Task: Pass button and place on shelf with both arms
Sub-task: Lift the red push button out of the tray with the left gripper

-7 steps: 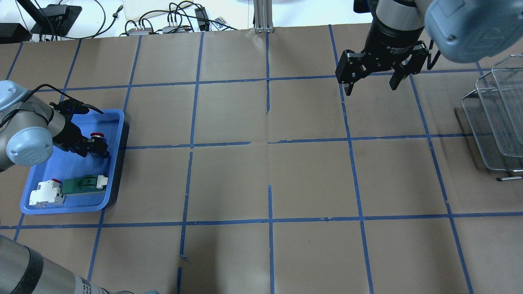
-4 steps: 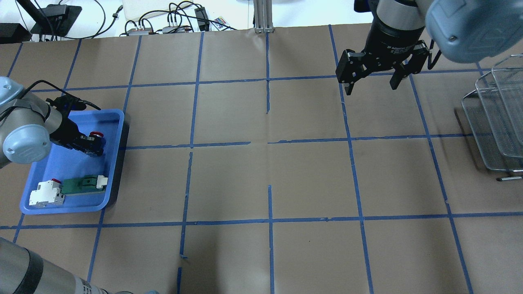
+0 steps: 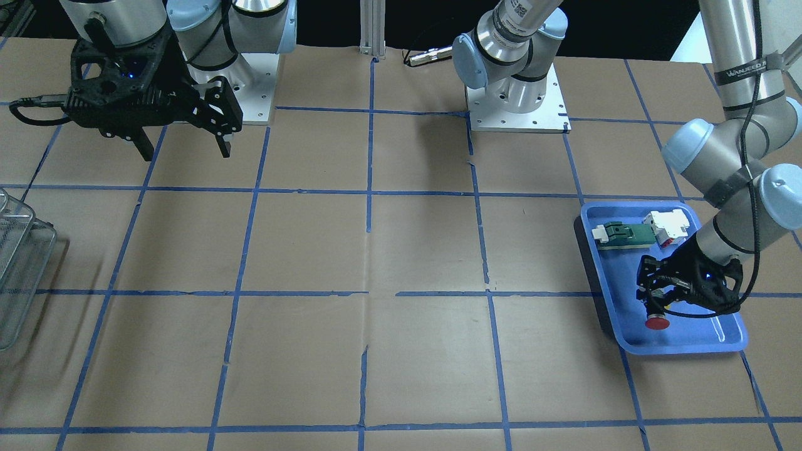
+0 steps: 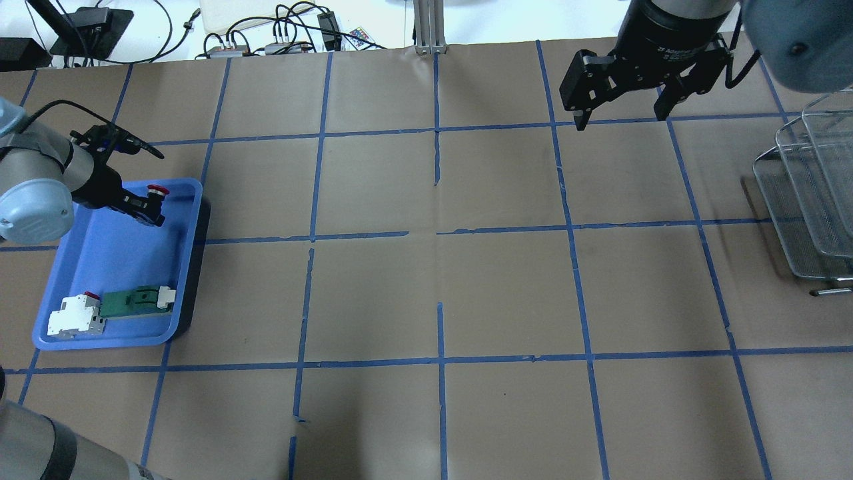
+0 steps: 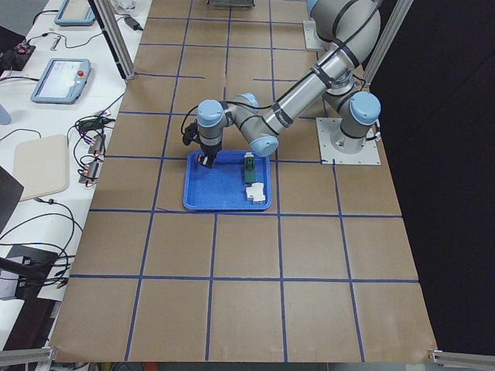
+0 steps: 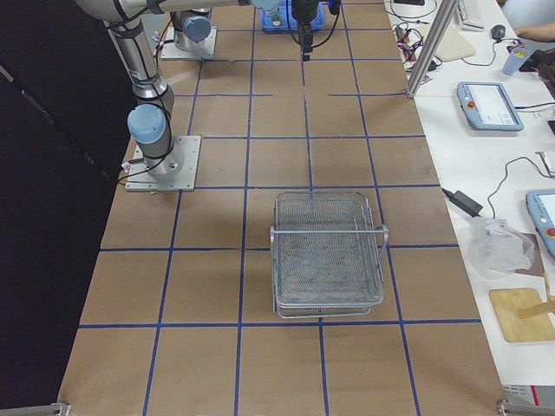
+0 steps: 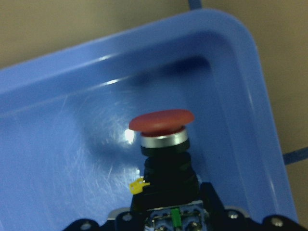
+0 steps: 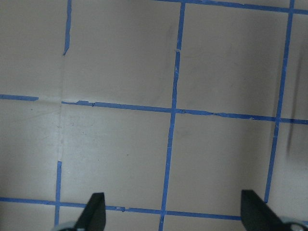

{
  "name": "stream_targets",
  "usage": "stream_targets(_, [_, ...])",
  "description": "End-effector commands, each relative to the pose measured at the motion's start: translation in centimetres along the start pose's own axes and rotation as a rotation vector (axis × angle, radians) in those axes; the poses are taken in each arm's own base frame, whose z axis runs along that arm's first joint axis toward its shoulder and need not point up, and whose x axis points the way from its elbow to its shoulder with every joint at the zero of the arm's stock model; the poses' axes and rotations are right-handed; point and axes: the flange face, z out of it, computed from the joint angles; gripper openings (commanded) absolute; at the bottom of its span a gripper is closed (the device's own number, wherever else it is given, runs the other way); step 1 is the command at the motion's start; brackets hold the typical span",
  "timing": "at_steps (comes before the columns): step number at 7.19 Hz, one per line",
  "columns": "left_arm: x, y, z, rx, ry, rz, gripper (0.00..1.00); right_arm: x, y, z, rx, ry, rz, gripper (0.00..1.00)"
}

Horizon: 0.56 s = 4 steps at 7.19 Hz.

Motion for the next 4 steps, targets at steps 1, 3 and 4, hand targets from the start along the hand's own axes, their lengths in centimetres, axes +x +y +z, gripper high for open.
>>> stream_targets(1, [5.4, -5.7, -4.0, 0.023, 0.005, 0.345, 0.0, -0.4, 0.6, 0.2, -0.031, -0.052, -0.203, 1.0])
stream_targets(3, [12.8, -11.1, -4.7, 0.076, 0.034, 0.697, 0.0, -1.1, 0.8, -0.5, 0.011, -0.124, -0.389, 1.0])
stream_targets(4, [18.4, -13.8, -4.9, 0.133, 0.072, 0.818, 0.0, -1.1, 0.7, -0.4, 0.026, -0.148, -0.535, 1.0])
